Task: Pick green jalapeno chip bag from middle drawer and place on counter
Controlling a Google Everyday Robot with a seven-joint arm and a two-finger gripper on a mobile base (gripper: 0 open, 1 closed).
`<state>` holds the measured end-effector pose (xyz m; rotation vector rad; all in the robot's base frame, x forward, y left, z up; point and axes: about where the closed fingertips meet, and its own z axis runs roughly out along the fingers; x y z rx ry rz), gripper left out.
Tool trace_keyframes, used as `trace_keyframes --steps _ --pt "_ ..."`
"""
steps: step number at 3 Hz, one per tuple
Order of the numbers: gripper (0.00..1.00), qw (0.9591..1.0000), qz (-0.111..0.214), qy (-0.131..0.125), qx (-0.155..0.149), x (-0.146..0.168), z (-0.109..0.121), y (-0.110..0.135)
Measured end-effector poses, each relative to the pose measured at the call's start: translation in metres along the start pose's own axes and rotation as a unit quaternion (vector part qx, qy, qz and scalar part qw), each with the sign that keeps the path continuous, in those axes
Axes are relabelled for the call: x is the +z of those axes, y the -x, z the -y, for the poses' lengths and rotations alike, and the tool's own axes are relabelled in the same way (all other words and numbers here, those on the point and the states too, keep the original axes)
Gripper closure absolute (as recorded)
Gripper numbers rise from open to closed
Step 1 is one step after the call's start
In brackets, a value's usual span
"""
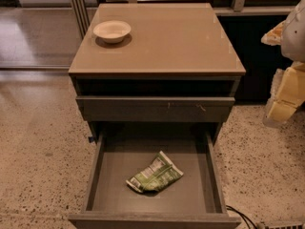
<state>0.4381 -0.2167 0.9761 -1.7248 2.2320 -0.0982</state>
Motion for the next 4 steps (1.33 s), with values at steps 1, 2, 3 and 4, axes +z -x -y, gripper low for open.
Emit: trace_keyframes --steps 1,2,3,4 --pt "0.00 1.0000 0.000 0.000 0.000 0.000 0.000 0.000" --pt "0.00 1.0000 0.001 0.006 0.000 0.009 -0.005 -0.001" --pt "0.00 0.9995 0.018 0.024 0.003 0.048 -0.020 0.001" --pt "0.00 0.9996 0.018 0.023 0.003 0.048 -0.020 0.001"
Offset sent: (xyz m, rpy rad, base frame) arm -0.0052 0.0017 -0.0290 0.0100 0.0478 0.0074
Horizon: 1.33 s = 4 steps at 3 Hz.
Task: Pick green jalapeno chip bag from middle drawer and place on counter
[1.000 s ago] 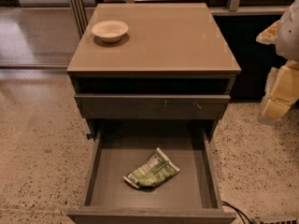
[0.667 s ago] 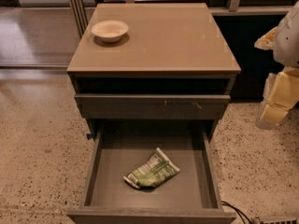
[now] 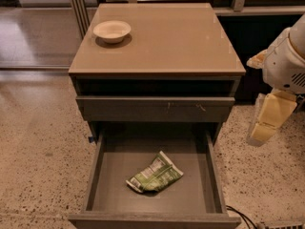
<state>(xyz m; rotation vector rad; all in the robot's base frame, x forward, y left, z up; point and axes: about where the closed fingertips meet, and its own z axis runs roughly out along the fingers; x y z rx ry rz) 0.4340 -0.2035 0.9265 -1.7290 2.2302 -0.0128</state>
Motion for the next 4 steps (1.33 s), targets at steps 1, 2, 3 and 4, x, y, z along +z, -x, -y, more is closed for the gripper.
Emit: trace_keyframes --steps 1,2,3,4 --pt "0.00 0.9998 0.020 -0.005 0.001 0.015 -0.004 0.005" --pt "0.00 0.9992 0.038 -0.013 -0.002 0.057 -0.011 0.009" --pt "0.00 0.9989 0.046 -0.010 -0.003 0.109 -0.015 0.010" --pt "0.00 0.9985 0.052 0.010 0.015 0.163 -0.022 -0.004"
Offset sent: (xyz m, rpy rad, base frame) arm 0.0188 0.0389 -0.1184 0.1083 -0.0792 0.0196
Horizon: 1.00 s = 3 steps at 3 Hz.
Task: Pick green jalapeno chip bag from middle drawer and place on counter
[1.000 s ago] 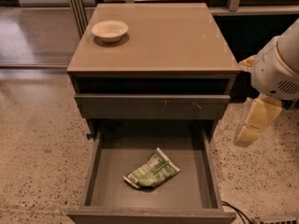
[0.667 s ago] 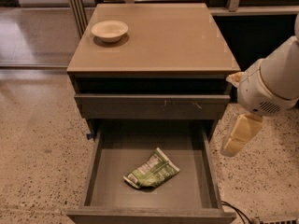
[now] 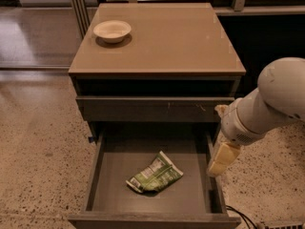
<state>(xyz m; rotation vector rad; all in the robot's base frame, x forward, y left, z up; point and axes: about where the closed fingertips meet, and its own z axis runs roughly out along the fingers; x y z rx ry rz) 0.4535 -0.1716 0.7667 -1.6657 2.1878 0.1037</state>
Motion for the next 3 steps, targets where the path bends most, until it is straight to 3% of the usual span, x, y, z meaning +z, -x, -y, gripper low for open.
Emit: trace_keyframes --steps 1,3 --pt "0.00 0.9986 0.016 0.037 0.034 0.044 -0.008 -0.021" --pt "0.00 0.9976 0.038 0.054 0.022 0.066 -0.015 -0.008"
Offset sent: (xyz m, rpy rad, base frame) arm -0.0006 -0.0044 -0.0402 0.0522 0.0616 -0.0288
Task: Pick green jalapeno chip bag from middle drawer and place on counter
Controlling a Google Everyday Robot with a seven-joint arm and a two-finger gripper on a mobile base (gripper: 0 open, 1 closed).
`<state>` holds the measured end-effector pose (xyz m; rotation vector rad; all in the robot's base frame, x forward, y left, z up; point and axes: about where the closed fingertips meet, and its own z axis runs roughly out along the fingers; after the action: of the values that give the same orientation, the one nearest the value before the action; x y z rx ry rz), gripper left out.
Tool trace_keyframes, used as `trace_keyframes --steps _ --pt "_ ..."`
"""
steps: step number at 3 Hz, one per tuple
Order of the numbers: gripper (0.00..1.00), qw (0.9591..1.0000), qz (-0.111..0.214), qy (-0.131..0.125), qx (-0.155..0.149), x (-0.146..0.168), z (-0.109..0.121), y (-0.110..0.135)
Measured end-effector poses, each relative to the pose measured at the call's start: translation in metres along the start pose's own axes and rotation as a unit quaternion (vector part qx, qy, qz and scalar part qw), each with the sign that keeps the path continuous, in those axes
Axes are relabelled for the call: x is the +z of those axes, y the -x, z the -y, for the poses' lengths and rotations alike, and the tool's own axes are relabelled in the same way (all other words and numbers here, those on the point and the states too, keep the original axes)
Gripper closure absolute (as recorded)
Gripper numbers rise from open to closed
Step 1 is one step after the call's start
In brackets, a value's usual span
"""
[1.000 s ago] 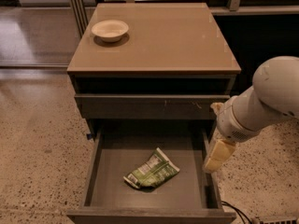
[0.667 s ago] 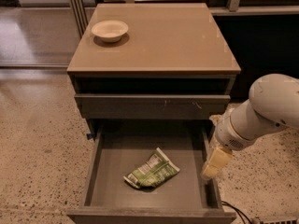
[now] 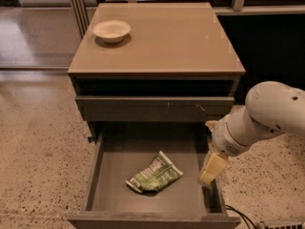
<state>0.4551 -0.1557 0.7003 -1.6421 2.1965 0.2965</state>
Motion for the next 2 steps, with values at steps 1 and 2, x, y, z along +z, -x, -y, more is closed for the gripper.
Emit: trace_keyframes --steps 1,2 --pt "0.00 0.9994 0.026 0.014 -0.015 0.036 -0.001 0.013" --pt "0.00 0.9989 0.037 0.022 -0.017 0.075 0.000 0.011"
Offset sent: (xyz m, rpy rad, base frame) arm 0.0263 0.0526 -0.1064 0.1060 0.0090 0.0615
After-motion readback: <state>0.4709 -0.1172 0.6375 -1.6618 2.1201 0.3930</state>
